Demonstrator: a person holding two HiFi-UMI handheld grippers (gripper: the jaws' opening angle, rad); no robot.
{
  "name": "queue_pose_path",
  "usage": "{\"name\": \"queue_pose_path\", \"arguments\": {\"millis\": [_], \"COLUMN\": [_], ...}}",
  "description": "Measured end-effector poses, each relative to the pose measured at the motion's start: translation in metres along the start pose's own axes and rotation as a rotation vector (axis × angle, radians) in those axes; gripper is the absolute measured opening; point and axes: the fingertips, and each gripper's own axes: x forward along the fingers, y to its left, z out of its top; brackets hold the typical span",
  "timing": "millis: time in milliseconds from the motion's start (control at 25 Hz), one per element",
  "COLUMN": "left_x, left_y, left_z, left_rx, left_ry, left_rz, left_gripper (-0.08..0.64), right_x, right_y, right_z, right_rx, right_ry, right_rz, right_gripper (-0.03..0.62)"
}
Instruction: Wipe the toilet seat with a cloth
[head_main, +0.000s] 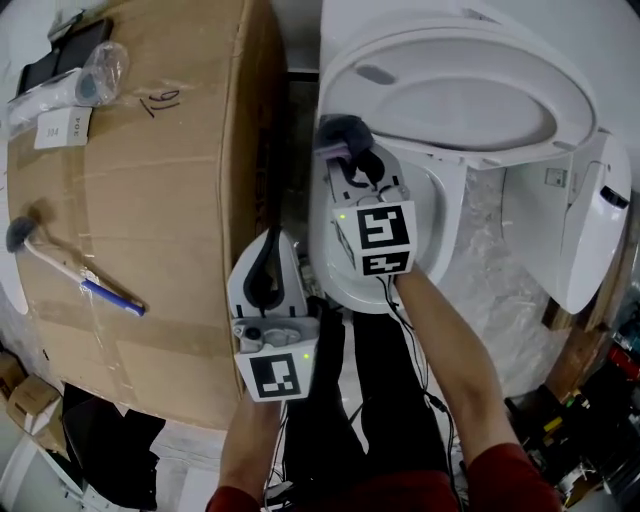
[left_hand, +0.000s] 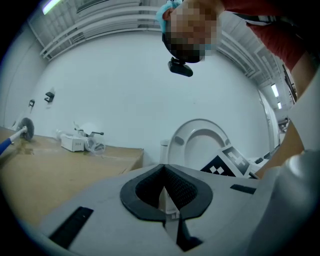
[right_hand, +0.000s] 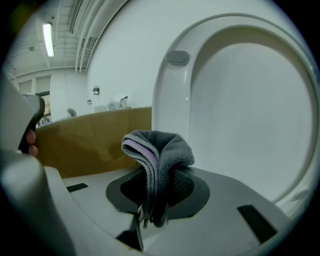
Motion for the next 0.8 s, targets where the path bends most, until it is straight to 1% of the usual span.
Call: {"name": "queue_pose_path", "arguments": {"millis": [200, 520, 680, 800], "left_x": [0.003, 0.009, 0.013, 0.017], "left_y": [-0.005, -0.007, -0.013, -0.023], "left_z": [0.015, 0.036, 0.048, 0.058], "left_rx": [0.005, 0.011, 0.007, 0.01], "left_ry": [-0.007, 0.004, -0.003, -0.015], "left_rz": [-0.013, 0.011, 0.021, 0.009], "left_gripper": [0.012, 0.012, 0.012, 0.012], "right_x": [-0.008, -0.035, -0.048, -0.057], "right_y": [0.005, 0.0, -0.003, -0.006], "right_z": [0.046, 0.104, 0.127, 0.139], "right_rx": [-0.02, -0.124, -0.162, -0.202], "right_ry": [-0.066, -0.144, -0.152, -0.162], "right_rz": [0.017, 0.006, 0.002, 0.007], "right_gripper": [0.075, 0.075, 0.075, 0.075]}}
